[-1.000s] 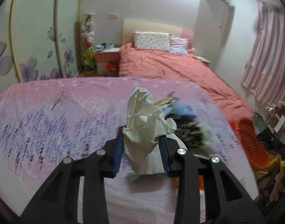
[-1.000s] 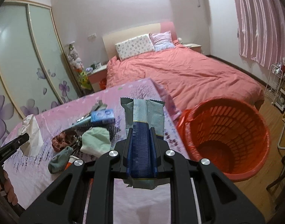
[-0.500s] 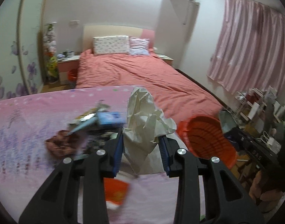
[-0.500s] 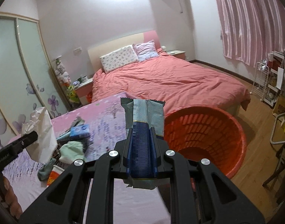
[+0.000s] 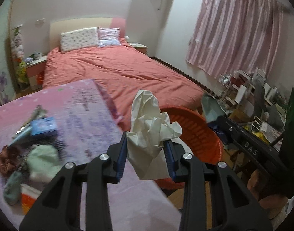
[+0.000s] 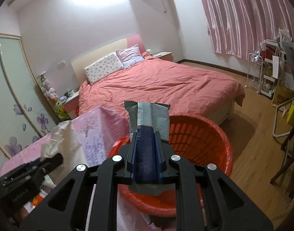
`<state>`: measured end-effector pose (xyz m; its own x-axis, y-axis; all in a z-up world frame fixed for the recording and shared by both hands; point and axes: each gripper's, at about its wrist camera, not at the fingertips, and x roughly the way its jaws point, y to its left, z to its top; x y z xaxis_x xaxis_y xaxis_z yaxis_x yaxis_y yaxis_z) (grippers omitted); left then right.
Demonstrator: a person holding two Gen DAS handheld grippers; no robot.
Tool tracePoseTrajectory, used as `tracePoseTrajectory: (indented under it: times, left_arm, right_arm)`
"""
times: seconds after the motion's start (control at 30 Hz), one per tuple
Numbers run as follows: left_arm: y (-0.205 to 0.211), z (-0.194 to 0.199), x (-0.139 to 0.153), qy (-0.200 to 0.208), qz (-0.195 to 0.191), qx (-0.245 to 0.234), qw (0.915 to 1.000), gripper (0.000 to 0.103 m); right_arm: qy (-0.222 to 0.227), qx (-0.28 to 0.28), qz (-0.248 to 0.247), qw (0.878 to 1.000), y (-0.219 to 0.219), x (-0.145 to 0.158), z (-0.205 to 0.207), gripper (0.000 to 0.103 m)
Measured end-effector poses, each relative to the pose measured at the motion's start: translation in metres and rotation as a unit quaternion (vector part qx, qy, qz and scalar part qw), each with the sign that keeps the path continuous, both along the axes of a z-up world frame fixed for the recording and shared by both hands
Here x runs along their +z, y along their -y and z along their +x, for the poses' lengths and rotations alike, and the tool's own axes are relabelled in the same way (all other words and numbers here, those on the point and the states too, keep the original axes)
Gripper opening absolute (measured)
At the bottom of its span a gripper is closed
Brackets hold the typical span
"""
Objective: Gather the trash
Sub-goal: 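Carry the white bag and wrapper over the orange basket and open both tools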
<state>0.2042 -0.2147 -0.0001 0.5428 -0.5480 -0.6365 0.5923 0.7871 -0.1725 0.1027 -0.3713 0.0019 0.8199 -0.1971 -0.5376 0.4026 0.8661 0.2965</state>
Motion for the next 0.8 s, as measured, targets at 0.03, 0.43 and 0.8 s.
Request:
tracePoseTrajectory:
  times: [0.03,0.43,0.8]
  left_arm:
    - [0.008,0.001,-0.002,-0.002,0.002,-0.006,1.0,0.036]
    - [0.076,0.033,-0.05,-0.011,0.066,-0.014,0.9977,0.064]
    - [0.011,0.02,-0.049,-0.002,0.086,0.041,0.9955,0.079]
  right_arm:
    - [0.001,-0.003,0.003,1.0,0.006,-0.002,0.002,0.017]
    - [-0.01,-0.022,0.035,0.999,0.043,-0.031,0.014,0.054]
    - [-0.026,-0.02,0.023,0.999,0.023,-0.026,-0.002,0.065]
